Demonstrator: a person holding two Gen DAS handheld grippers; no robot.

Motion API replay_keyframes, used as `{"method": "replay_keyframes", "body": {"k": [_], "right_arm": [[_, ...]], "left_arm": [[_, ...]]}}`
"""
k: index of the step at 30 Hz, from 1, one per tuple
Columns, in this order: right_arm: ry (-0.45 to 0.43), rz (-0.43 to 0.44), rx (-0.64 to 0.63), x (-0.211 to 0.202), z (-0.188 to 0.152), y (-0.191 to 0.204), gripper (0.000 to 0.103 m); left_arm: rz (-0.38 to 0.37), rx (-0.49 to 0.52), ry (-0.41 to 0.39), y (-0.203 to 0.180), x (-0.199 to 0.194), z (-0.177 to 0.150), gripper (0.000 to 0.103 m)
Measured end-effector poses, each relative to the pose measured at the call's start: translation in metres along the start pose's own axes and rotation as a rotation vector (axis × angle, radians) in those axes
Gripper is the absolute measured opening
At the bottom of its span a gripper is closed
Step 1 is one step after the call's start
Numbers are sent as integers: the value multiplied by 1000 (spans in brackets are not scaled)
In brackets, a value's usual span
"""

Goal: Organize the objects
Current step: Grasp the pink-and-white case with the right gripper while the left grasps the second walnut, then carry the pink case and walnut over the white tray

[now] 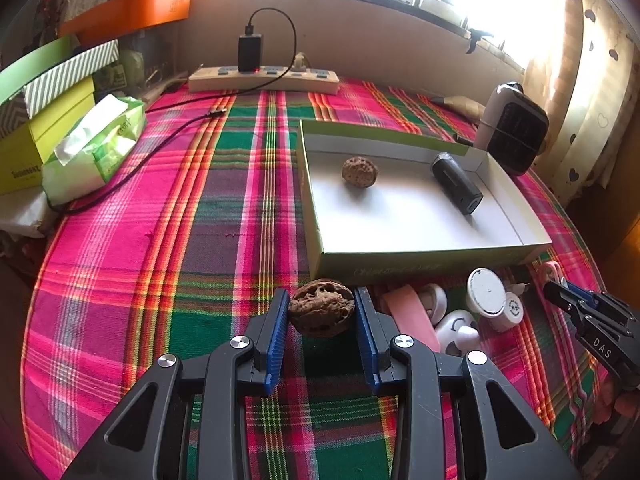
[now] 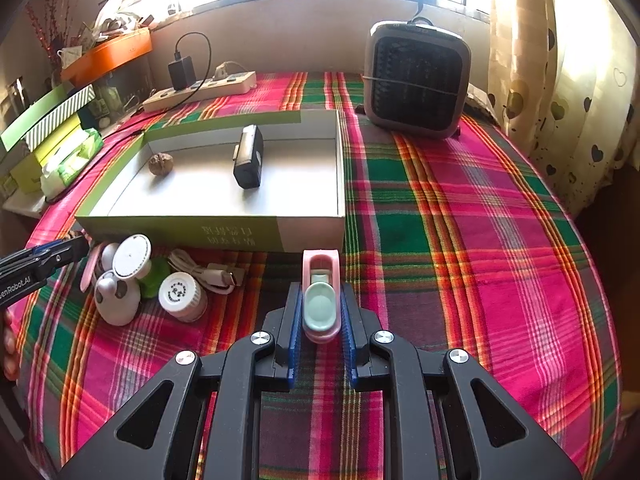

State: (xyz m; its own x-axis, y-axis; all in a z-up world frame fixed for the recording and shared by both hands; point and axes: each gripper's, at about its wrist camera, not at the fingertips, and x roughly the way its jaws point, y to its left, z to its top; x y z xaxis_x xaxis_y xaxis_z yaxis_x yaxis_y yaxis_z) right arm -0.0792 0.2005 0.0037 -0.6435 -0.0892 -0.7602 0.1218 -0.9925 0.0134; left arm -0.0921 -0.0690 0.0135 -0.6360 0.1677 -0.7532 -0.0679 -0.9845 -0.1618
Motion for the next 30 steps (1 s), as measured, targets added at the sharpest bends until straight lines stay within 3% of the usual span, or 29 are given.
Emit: {"method": "replay_keyframes", "body": {"k": [12,30], "right_arm": [[-31,36,-9,-13,13,5,19],[-21,77,-41,8,63,10,19]], "left_arm": [[-37,27,-40,-13,-16,19,30],[-91,105,-39,-48,11,64,30]]}}
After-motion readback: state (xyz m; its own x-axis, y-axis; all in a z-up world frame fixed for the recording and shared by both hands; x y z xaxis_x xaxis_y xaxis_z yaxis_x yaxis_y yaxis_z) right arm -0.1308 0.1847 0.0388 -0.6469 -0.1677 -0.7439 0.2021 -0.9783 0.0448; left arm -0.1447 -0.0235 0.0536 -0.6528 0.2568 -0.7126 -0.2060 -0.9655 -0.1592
